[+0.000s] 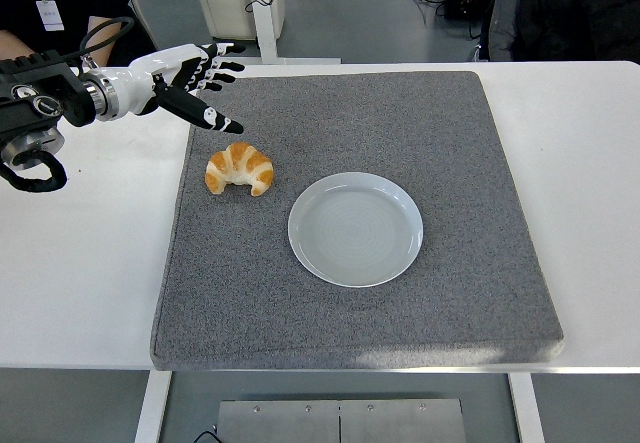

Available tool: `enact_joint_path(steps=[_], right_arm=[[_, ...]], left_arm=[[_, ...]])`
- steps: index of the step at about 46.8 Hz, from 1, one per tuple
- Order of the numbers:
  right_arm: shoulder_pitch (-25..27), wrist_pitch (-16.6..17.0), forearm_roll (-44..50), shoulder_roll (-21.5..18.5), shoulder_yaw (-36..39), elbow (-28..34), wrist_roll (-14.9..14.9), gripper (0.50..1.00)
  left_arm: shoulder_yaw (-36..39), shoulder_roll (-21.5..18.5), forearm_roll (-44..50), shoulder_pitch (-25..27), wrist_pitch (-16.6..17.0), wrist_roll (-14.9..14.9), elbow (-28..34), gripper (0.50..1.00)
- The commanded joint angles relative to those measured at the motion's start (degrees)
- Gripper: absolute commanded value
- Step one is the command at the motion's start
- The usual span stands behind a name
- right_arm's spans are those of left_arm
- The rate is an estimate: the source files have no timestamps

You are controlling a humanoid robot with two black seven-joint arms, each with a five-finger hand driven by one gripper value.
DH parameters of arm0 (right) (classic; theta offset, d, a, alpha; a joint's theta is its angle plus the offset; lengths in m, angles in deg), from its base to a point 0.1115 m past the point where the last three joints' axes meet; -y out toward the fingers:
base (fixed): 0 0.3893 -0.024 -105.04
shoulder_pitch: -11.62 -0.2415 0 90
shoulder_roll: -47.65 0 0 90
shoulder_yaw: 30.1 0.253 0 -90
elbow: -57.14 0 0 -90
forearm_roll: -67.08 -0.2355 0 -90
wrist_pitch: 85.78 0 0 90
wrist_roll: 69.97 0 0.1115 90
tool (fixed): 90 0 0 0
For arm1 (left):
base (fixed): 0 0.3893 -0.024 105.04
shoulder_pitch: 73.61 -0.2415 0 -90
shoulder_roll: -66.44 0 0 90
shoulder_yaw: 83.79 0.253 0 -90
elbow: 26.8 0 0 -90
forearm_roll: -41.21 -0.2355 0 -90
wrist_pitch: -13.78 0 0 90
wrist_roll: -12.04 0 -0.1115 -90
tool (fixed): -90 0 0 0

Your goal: Place the bread on the plate

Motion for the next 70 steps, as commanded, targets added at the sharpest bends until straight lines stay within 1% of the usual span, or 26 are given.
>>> enact_joint_path(steps=[1, 6, 16, 20, 23, 29, 42, 51, 57, 64, 70], right_arm=[[0.0, 0.0, -0.1, 0.0, 0.0, 0.0, 0.0, 1.0], [0.0, 0.0, 0.0, 0.0, 0.0, 0.0, 0.0, 1.0], [0.0, 0.0, 0.0, 0.0, 0.0, 0.0, 0.0, 1.0], [0.0, 0.0, 0.0, 0.0, 0.0, 0.0, 0.0, 1.0], [0.0, 0.0, -0.1, 0.0, 0.0, 0.0, 0.0, 1.0], [0.0, 0.0, 0.0, 0.0, 0.0, 0.0, 0.0, 1.0], [0.0, 0.0, 0.0, 0.0, -0.1, 0.0, 0.0, 1.0], [0.0, 0.0, -0.1, 0.0, -0.1, 0.0, 0.0, 1.0], [0.0, 0.0, -0.1, 0.0, -0.1, 0.0, 0.0, 1.0], [0.0, 0.0, 0.0, 0.0, -0.1, 0.0, 0.0, 1.0], [0.0, 0.0, -0.1, 0.0, 0.0, -0.1, 0.0, 1.0]], left_arm=[[0.0, -0.9, -5.5, -0.5, 0.0, 0.0, 0.7, 0.969], [-0.2, -1.3, -11.7, -1.5, 0.2, -0.2, 0.7, 0.969], [-0.7, -1.4, -16.2, -5.0, 1.1, -0.8, 0.4, 0.969], [-0.9, -1.2, -17.6, -6.5, 2.5, -1.4, -0.2, 0.969], [-1.2, -0.8, -17.7, -7.4, 4.4, -2.3, -0.3, 0.969], [-1.4, 0.6, -17.7, -9.5, 6.8, -2.5, -0.3, 0.969], [-1.3, 3.5, -17.9, -10.8, 10.5, -3.2, -1.4, 0.969], [-1.1, 6.2, -18.1, -10.9, 11.0, -3.4, -5.4, 0.969], [-1.0, 7.1, -18.2, -11.2, 11.0, -4.1, -6.8, 0.969], [-1.1, 7.8, -18.3, -11.6, 11.0, -4.2, -7.6, 0.968], [-1.0, 9.2, -18.3, -12.3, 11.0, -5.0, -9.6, 0.968]])
